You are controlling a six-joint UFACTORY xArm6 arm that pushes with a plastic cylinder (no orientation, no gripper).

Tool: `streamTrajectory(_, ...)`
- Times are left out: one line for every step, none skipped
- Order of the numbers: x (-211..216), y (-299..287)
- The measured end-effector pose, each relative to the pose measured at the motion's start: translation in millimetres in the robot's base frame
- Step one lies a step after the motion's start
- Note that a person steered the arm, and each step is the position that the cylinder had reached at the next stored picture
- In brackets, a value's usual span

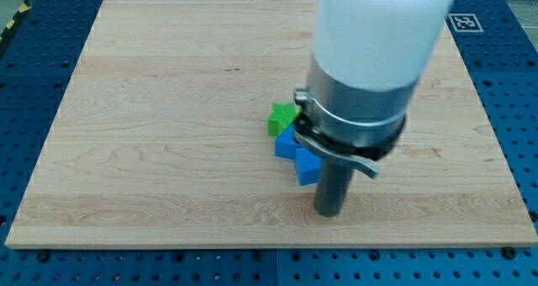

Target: Move the red circle to the right of the green circle

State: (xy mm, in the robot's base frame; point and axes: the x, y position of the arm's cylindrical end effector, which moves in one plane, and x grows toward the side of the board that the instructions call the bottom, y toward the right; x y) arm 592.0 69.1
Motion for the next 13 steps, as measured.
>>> streamTrajectory(1.9,2.2)
streamTrajectory(2.3,-0.9)
streamTrajectory(2.8,-54.0)
streamTrajectory(-0.6,-77.7)
streamTrajectory(-0.6,-80.4)
streamTrajectory(-5.5,-120.2)
streamTrajectory(-17.7,-144.2)
streamTrajectory(-43.9,-162.4)
streamTrajectory(-64.4,-176.5)
streamTrajectory(-84.6,-186.5)
streamTrajectory(-132.7,-198.3)
streamTrajectory(-178.8,-198.2)
streamTrajectory(-219.1,-198.1)
